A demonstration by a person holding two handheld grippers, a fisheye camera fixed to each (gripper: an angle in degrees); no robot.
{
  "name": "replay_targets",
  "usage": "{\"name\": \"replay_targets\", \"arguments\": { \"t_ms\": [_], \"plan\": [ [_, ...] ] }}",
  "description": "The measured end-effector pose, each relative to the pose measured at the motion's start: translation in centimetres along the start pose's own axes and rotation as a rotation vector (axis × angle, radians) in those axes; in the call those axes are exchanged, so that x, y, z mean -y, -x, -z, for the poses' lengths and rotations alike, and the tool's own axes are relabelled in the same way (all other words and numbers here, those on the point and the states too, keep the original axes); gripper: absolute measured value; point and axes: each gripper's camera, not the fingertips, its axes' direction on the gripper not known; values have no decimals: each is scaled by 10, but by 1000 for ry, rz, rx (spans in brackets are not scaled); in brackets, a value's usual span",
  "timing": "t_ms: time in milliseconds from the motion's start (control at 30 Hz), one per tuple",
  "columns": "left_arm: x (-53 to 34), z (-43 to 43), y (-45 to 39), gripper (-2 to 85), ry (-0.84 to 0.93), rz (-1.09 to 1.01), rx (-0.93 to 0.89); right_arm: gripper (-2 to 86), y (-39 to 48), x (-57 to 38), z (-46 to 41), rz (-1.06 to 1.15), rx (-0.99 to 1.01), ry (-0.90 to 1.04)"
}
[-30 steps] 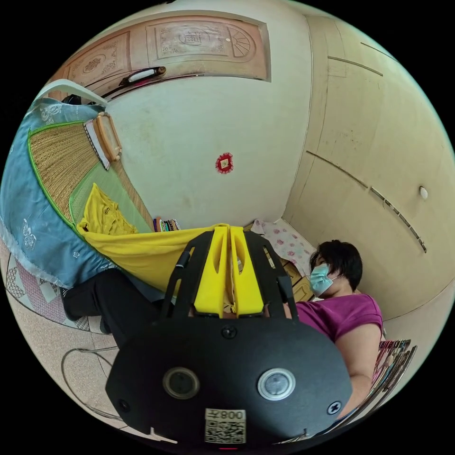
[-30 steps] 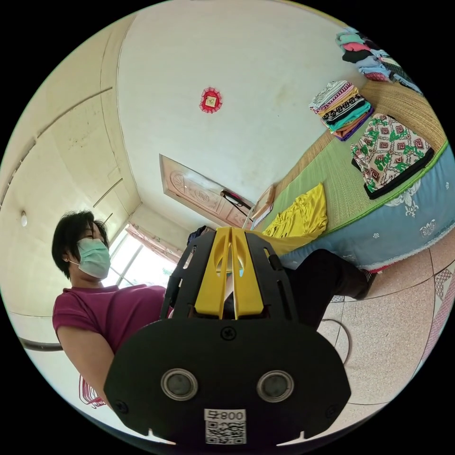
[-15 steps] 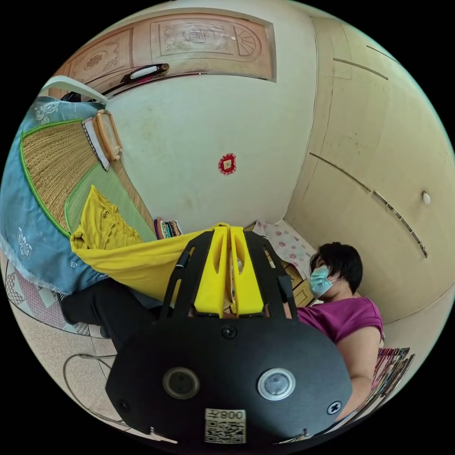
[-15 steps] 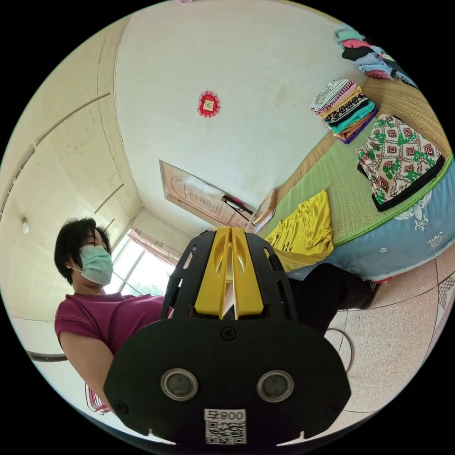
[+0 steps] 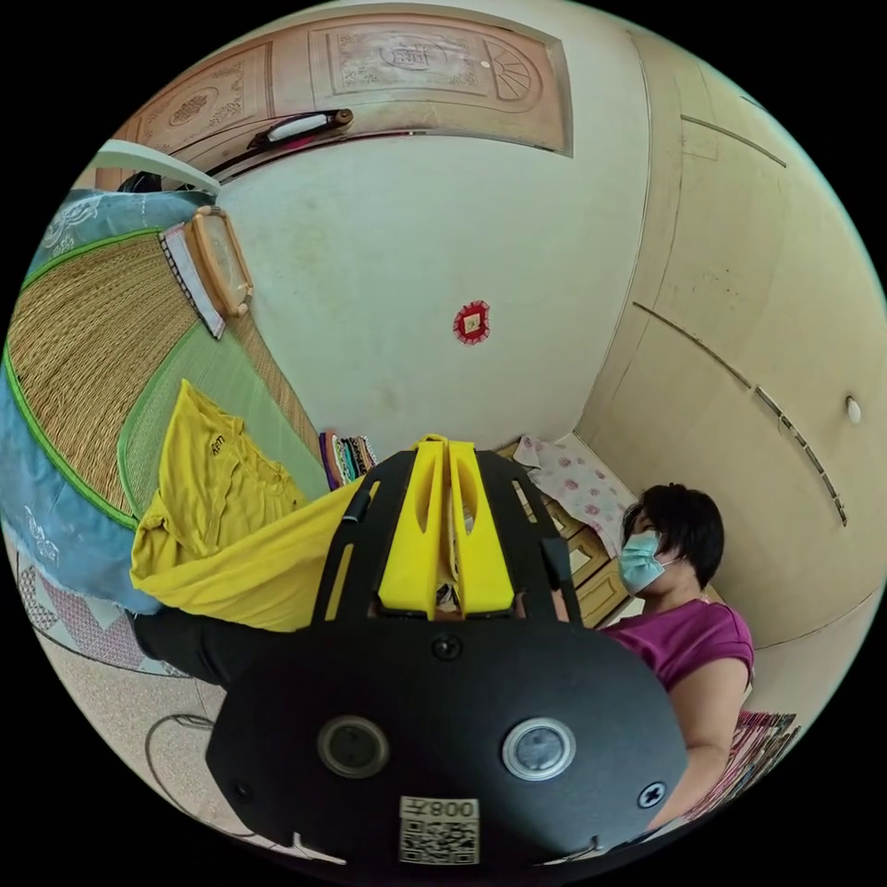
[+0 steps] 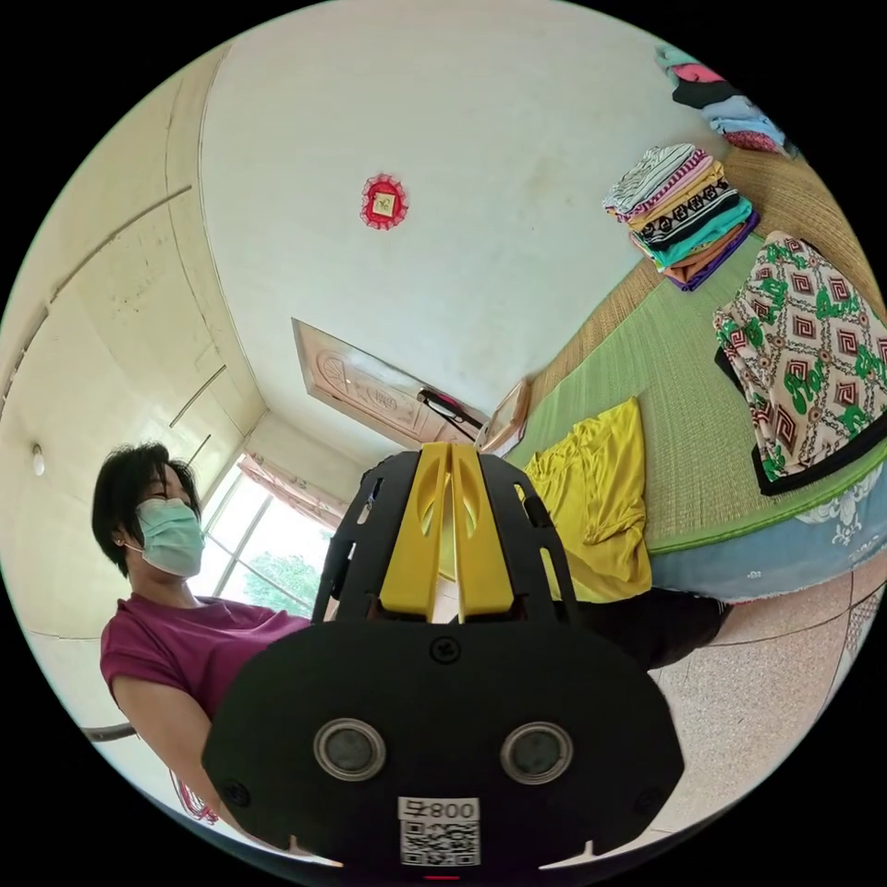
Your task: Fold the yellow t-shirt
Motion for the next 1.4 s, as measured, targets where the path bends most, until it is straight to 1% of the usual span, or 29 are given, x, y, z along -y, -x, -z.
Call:
{"name": "replay_targets", "arguments": {
  "t_ms": [367,633,933,1067,1267,1400],
  "plan": [
    [63,-56,128,7,1,37,103,1,-126,75,-82,-75,-58,47],
    [96,-89,247,7,31,92,216,2,-230,109,-130,-172,-129,74],
    [118,-102,384,7,39,166,352,2,-346,146,-191,-247,-176,123],
    [123,-106,439,7,36,194,384,2,-401,158,-217,-283,-199,146],
    [122,-110,530,8,78,253,480,1,-481,161,-253,-354,-246,215],
    [114,-103,584,10,75,293,522,1,-522,158,-264,-398,-255,221]
  ]
}}
